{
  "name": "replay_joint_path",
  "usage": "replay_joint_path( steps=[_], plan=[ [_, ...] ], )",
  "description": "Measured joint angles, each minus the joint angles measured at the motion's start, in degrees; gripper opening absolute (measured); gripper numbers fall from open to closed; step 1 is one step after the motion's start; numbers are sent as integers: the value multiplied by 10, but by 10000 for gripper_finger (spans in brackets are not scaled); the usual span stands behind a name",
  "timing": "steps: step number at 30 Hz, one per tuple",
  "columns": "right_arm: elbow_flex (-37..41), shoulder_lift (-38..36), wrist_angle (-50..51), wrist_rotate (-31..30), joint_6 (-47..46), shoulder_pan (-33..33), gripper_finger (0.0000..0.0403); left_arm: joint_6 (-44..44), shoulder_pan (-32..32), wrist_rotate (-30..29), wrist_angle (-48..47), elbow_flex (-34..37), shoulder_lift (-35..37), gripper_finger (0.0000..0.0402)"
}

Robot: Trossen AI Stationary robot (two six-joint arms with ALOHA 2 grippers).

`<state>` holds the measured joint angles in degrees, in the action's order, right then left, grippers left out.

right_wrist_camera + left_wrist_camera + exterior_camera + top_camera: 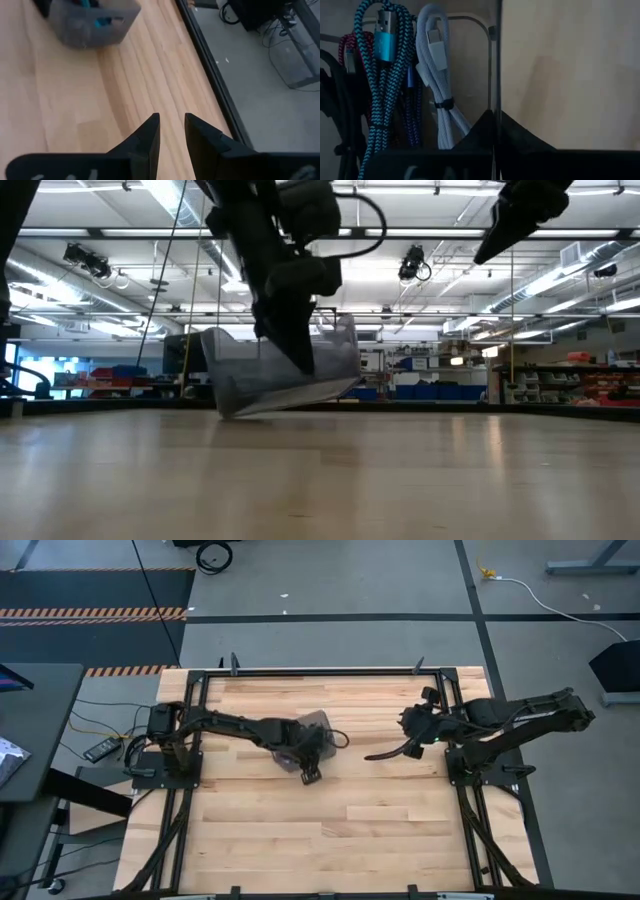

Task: Pick and place USB-C Cables
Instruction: Move the black bin to the center of the table

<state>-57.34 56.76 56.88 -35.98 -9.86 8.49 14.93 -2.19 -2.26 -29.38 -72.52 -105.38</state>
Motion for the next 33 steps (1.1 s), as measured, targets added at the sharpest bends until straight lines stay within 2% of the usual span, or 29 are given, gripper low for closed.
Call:
replay_joint_path(
  steps=[7,15,20,27,33],
  plan=[
    [0,-21,-30,2,-48,0,94,5,42,-3,37,-8,-4,8],
    [0,-13,-74,13,-51,0,91,-36,60,-6,72,-10,-55,9],
    [0,-13,-85,20,-52,0,91,-46,63,-5,71,-70,-95,9],
    [0,-13,-97,46,-55,0,91,-86,76,-6,-14,-187,-165,9],
    [0,-13,-95,73,-54,1,91,-123,77,-6,-62,-218,-189,9]
  ],
)
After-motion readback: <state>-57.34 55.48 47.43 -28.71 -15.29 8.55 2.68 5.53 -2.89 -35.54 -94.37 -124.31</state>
